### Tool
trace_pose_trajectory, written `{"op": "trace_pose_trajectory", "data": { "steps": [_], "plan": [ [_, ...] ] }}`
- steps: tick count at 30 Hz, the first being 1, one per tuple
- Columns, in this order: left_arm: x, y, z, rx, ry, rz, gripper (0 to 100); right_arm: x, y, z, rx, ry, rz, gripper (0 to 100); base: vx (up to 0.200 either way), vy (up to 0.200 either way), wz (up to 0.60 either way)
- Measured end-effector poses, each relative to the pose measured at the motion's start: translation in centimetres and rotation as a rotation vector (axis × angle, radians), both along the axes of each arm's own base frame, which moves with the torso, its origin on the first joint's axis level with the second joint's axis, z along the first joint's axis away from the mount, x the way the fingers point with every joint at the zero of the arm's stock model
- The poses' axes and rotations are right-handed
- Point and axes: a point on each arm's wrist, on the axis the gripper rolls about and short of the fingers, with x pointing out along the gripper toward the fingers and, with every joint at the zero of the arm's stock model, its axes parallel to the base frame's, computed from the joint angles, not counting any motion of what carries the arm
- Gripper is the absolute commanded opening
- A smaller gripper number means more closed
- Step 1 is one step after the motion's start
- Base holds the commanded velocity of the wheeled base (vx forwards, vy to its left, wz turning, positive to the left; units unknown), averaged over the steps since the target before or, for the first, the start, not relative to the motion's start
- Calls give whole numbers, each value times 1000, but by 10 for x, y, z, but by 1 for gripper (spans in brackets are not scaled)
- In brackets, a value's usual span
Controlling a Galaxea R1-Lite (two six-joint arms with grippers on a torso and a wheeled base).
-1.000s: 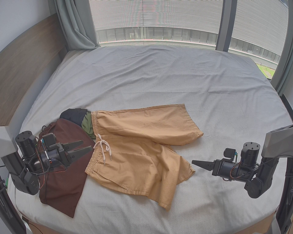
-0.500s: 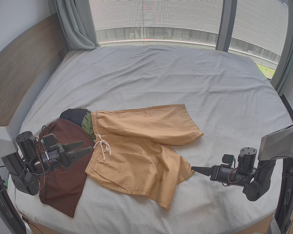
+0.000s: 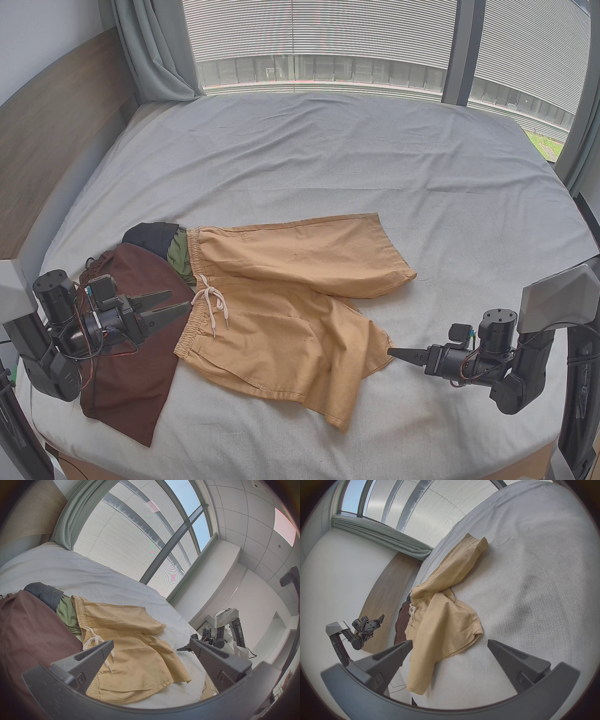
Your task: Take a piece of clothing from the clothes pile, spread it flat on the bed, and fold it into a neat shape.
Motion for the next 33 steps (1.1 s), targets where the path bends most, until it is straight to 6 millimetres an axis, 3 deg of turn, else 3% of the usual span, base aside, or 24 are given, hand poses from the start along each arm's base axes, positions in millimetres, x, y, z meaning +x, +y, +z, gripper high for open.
{"op": "trace_pose_trajectory", "data": {
  "steps": [27,28,33],
  "plan": [
    [-1,-4,-1,-3,8,-15,100,21,13,-26,59,60,-14,100,0,0,0],
    [-1,-4,-1,-3,7,-15,100,22,14,-26,60,60,-13,0,0,0,0],
    [0,-4,-1,-3,6,-15,100,24,15,-27,47,55,-43,0,0,0,0]
  ]
}}
